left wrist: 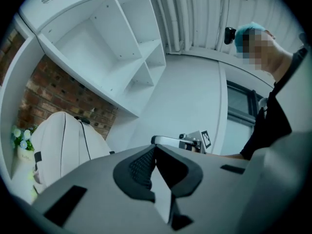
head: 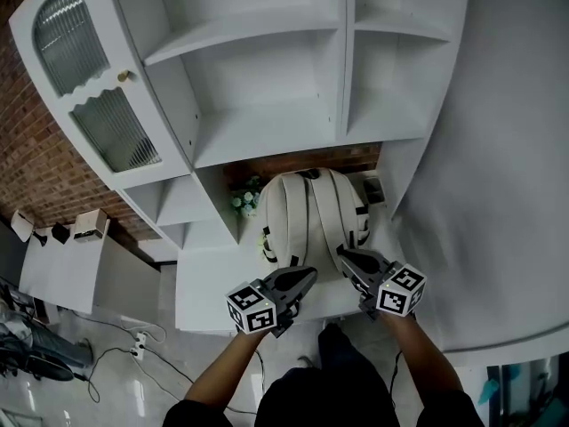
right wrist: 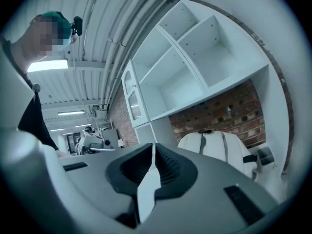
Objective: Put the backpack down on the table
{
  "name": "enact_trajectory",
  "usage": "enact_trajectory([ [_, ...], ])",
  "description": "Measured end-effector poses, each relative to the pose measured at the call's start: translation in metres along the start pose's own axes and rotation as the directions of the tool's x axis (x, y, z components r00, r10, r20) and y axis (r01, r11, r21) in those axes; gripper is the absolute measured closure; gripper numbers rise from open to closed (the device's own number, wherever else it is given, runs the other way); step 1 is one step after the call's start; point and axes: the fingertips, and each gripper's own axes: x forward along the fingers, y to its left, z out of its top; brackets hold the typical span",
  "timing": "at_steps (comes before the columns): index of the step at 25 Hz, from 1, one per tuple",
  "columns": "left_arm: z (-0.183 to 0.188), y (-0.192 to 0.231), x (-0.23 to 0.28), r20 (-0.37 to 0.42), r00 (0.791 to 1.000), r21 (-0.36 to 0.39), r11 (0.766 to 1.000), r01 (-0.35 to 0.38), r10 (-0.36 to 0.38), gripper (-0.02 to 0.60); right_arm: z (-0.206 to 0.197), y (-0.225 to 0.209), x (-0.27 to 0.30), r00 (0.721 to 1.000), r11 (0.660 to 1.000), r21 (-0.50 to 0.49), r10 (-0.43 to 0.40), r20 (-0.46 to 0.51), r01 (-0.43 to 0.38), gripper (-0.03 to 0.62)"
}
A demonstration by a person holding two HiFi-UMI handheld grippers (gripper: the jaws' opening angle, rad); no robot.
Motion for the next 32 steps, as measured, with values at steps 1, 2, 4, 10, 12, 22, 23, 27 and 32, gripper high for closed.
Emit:
enact_trajectory([
  [1, -0.002, -0.006, -0.001, 0.011, 1.000, 0.000, 1.000, -0.017, 0.017, 0.565, -0.004, 0.006, -0.004, 1.000, 1.000, -0.004, -0.026, -0.004, 0.026, 0.561],
  [2, -0.004, -0.013, -0.001, 0.022, 0.999, 0.006, 0.999, -0.038, 0.038, 0.565, -0.008, 0.013, -0.008, 0.999, 0.999, -0.016, -0.052, -0.009, 0.052, 0.562],
  [4, -0.005, -0.023, -0.002, 0.049, 0.995, 0.030, 0.996, -0.084, 0.083, 0.565, -0.014, 0.027, -0.015, 0.995, 0.993, -0.060, -0.101, -0.021, 0.100, 0.562],
  [10, -0.009, -0.058, 0.005, 0.130, 0.960, 0.112, 0.958, -0.263, 0.248, 0.565, -0.021, 0.056, -0.043, 0.978, 0.969, -0.144, -0.206, -0.015, 0.201, 0.562],
  [12, -0.011, -0.071, 0.006, 0.146, 0.940, 0.140, 0.934, -0.328, 0.308, 0.565, -0.017, 0.062, -0.054, 0.975, 0.962, -0.159, -0.223, 0.004, 0.221, 0.562],
  [22, -0.048, -0.150, 0.013, 0.180, 0.806, 0.154, 0.793, -0.589, 0.564, 0.565, -0.031, 0.084, -0.143, 0.957, 0.936, -0.205, -0.291, 0.003, 0.286, 0.565],
  [23, -0.054, -0.161, 0.016, 0.186, 0.794, 0.159, 0.780, -0.605, 0.578, 0.565, -0.035, 0.086, -0.156, 0.957, 0.938, -0.198, -0.290, 0.000, 0.284, 0.565],
  [27, -0.082, -0.208, 0.030, 0.196, 0.763, 0.153, 0.749, -0.644, 0.616, 0.565, -0.052, 0.100, -0.203, 0.959, 0.943, -0.189, -0.282, -0.017, 0.274, 0.568],
  [32, -0.111, -0.248, 0.043, 0.201, 0.742, 0.159, 0.726, -0.669, 0.639, 0.565, -0.064, 0.113, -0.247, 0.959, 0.936, -0.223, -0.282, -0.008, 0.274, 0.574],
])
